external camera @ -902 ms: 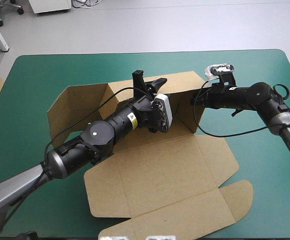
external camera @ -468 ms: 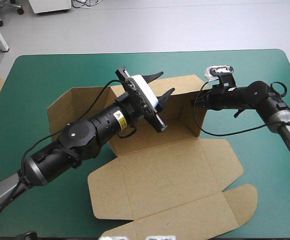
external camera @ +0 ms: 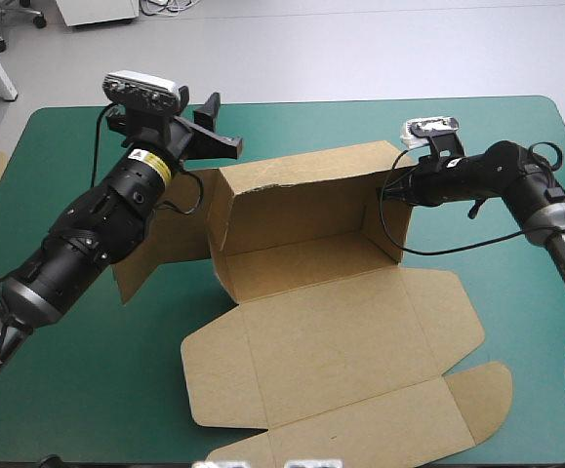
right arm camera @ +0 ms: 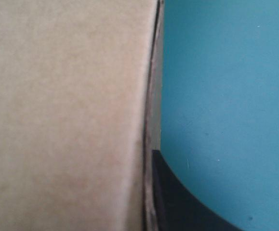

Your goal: Fold the box

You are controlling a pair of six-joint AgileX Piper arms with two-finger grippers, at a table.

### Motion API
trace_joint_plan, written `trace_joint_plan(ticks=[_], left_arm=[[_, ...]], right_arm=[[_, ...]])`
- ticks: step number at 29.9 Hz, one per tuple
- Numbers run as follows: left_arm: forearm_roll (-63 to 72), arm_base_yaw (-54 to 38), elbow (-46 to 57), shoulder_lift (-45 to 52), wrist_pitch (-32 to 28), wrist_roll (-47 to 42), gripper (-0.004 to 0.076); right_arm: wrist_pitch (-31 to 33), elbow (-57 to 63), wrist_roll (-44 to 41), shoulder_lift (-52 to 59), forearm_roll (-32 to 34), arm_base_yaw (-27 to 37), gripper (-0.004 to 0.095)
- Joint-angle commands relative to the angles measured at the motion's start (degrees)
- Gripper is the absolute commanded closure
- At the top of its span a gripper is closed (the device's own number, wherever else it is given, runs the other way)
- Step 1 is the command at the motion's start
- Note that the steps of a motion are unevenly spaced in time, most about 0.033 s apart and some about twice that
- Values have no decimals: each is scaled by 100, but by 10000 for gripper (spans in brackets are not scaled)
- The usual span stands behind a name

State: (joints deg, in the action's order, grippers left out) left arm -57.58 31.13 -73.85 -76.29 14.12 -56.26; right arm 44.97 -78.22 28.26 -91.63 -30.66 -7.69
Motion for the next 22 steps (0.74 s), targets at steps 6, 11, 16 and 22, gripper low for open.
trace_joint_plan(ticks=[6,11,16,22], left_arm=[[3428,-1037,-808,201,1340,3787,432],[4407,-2150,-1071,176,2176,4932,433],[5316,-3300,-1071,111,2818,6028,433],[6238,-4057,-1016,-72,3137,6748,479]], right_arm=[[295,-630,-345,-1,179,24,917],[406,-709,-508,-37,314,24,917],[706,-921,-776,-48,690,24,917],[1792,-1821,-1007,-328,989,24,916]])
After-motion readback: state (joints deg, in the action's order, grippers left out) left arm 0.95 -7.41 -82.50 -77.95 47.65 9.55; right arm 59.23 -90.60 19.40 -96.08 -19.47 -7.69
